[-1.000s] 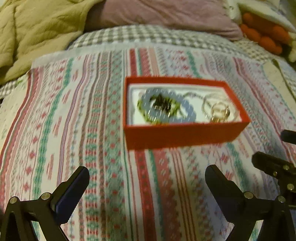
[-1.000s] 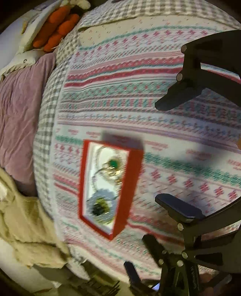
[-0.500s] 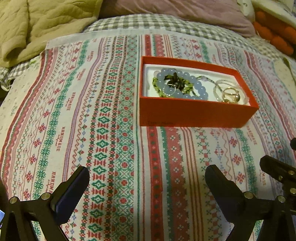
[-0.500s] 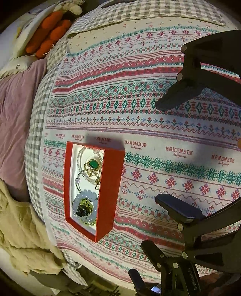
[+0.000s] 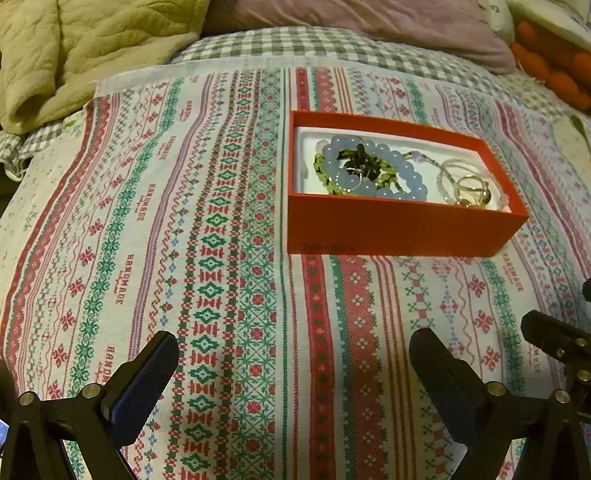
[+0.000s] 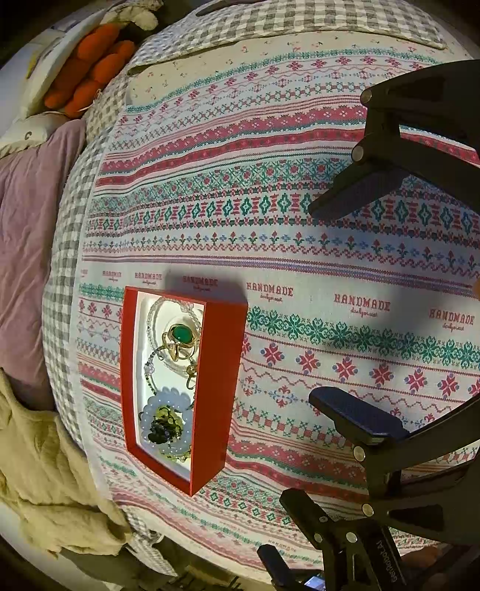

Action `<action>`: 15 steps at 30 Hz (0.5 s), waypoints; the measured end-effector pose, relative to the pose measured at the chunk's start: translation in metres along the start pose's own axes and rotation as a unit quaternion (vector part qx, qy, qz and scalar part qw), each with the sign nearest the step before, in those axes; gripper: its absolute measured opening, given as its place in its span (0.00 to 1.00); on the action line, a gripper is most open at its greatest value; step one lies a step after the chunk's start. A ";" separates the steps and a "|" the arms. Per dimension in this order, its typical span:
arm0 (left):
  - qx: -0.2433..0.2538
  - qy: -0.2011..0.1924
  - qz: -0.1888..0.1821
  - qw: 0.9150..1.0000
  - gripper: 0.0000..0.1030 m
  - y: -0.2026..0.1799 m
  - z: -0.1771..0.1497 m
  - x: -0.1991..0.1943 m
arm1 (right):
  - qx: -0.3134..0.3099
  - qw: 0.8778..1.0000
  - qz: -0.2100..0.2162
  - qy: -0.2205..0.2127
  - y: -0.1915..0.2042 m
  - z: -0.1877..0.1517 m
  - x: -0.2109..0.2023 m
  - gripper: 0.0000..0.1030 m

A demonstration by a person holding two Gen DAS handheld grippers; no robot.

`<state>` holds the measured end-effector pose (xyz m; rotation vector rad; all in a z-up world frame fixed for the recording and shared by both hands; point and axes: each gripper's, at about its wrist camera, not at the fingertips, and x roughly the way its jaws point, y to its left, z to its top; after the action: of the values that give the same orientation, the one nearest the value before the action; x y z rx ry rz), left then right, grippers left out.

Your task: Organize jewelry

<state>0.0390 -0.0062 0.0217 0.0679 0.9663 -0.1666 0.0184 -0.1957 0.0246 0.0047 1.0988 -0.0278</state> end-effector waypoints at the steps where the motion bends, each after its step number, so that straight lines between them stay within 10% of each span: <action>1: 0.000 0.000 0.000 1.000 0.99 0.000 0.000 0.000 | 0.000 1.000 0.000 0.000 0.000 0.000 0.000 0.90; 15: 0.005 0.000 0.001 1.000 0.99 0.001 0.000 0.002 | 0.004 1.000 0.000 0.003 -0.001 -0.001 0.001 0.90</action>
<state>0.0403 -0.0055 0.0197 0.0779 0.9661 -0.1684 0.0182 -0.1972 0.0231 0.0118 1.1039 -0.0319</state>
